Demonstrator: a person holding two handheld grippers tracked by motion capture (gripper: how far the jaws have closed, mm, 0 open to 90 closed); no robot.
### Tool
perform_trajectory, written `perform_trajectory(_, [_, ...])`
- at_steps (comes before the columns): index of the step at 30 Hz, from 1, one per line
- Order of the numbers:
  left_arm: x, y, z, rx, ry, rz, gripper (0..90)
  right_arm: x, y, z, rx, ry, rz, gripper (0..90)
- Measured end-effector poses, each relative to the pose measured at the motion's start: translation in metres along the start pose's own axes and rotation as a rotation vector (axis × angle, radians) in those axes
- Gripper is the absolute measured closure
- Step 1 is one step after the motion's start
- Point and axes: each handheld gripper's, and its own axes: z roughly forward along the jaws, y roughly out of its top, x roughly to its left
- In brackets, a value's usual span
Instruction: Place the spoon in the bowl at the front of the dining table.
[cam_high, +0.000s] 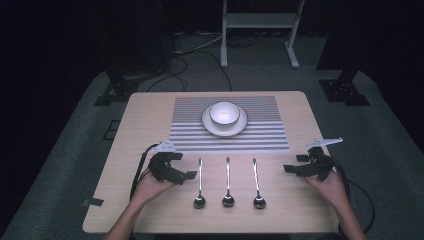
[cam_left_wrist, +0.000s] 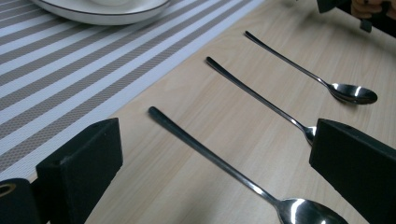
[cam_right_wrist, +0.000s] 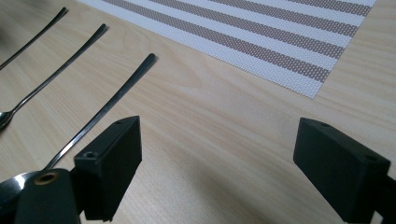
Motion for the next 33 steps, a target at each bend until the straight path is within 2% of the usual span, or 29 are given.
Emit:
perform_trajectory(6, [-0.014, 0.005, 0.014, 0.026, -0.035, 0.039, 1.6, 0.001, -0.003, 0.000, 0.011, 0.001, 0.002, 14.1])
perform_trajectory(8, [-0.019, 0.007, 0.018, 0.034, -0.048, 0.049, 1.6, 0.003, -0.001, -0.002, 0.008, -0.008, -0.008, 14.1])
perform_trajectory(9, [-0.024, 0.009, 0.022, 0.043, -0.063, 0.070, 2.4, 0.004, 0.000, -0.002, 0.005, -0.008, -0.009, 14.1])
perform_trajectory(11, [-0.027, 0.010, 0.024, 0.046, -0.068, 0.078, 2.8, 0.005, 0.001, -0.002, 0.005, -0.011, -0.015, 14.1])
perform_trajectory(16, [-0.045, 0.015, 0.041, 0.095, -0.111, 0.139, 4.2, 0.006, 0.001, 0.000, 0.016, -0.012, -0.027, 14.1])
perform_trajectory(23, [-0.062, 0.016, 0.056, 0.142, -0.147, 0.189, 7.3, 0.010, 0.004, 0.001, 0.018, -0.012, -0.048, 14.1])
perform_trajectory(25, [-0.068, 0.017, 0.060, 0.157, -0.165, 0.218, 11.7, 0.012, 0.005, 0.003, 0.025, -0.009, -0.055, 14.1])
perform_trajectory(30, [-0.074, 0.020, 0.065, 0.170, -0.179, 0.240, 19.3, 0.013, 0.006, 0.004, 0.030, -0.006, -0.060, 14.1])
perform_trajectory(33, [-0.082, 0.024, 0.072, 0.193, -0.213, 0.282, 33.7, 0.015, 0.007, 0.004, 0.029, -0.008, -0.066, 14.1])
